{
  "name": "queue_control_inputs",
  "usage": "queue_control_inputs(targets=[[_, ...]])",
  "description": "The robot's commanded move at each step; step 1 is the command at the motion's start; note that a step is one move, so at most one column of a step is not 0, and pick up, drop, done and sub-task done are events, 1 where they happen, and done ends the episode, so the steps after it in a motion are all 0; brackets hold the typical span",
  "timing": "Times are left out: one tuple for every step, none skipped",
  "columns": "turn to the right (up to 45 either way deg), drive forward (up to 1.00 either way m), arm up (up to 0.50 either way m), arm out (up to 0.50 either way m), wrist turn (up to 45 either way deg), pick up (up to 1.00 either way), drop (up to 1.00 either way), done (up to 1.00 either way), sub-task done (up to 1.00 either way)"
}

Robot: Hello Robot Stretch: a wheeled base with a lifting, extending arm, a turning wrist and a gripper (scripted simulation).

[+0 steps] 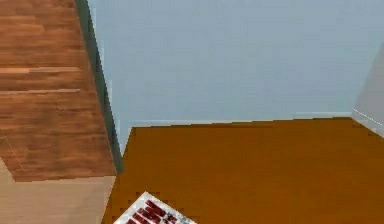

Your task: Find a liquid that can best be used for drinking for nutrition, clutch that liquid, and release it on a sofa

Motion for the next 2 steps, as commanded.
queue_control_inputs(targets=[[0.0, 0.05, 0.0, 0.0, 0.0, 0.0, 0.0, 0.0, 0.0], [-45.0, 0.0, 0.0, 0.0, 0.0, 0.0, 0.0, 0.0, 0.0]])
